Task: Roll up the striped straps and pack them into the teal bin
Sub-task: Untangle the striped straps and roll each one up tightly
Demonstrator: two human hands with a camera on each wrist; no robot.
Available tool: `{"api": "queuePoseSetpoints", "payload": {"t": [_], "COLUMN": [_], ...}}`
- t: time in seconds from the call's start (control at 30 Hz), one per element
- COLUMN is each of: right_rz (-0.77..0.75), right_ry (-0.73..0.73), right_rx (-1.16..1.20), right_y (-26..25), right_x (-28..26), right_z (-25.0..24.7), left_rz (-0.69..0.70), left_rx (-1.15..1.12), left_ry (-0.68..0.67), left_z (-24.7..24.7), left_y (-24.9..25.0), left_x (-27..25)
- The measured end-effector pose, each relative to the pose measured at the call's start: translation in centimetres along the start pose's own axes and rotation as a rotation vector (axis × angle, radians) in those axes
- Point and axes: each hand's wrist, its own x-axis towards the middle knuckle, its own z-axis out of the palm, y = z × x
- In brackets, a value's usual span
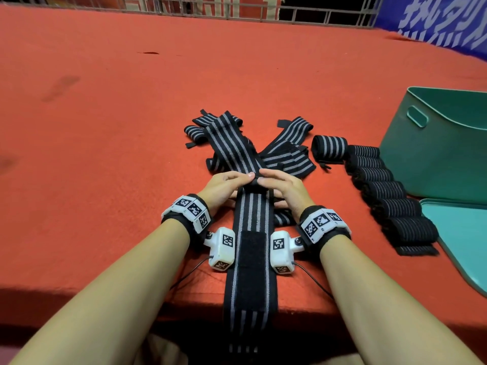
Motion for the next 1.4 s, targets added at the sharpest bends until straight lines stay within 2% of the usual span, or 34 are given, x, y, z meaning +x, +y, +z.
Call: {"api": "queuePoseSetpoints", "payload": {"t": [0.2, 0.43, 0.6, 0.7, 0.9, 1.23, 1.4], "right_rz": [-0.152, -0.122, -0.14, -0.144, -0.01, 0.033, -0.008], "right_ry": [0.063, 0.093, 0.097, 0.083, 0.025, -0.015, 0.059], "right_rx": [0.021, 0.042, 0.073, 0.048, -0.004, -0.012, 0.057], "right_y": [1.1, 1.3, 1.3, 1.2, 0.2, 0.4, 0.8], "right_x": [-0.2, -0.1, -0.1, -0.1, 0.0, 0.1, 0.1], "right_z": [0.4, 0.4, 0.5, 0.4, 0.0, -0.3, -0.4], "left_rz": [-0.014, 0.029, -0.077, -0.072, -0.053, -0.012, -0.052], "left_rx": [0.023, 0.049, 0.008, 0.022, -0.065, -0.045, -0.065], "left_ry": [-0.022, -0.041, -0.086, -0.068, -0.066, -0.052, -0.056], "left_z": [0.1, 0.0, 0.0, 0.1, -0.5, -0.6, -0.4], "left_y": [0.4, 0.1, 0.7, 0.9, 0.7, 0.2, 0.4], "left_x": [-0.3, -0.3, -0.3, -0.3, -0.3, -0.5, -0.2]}}
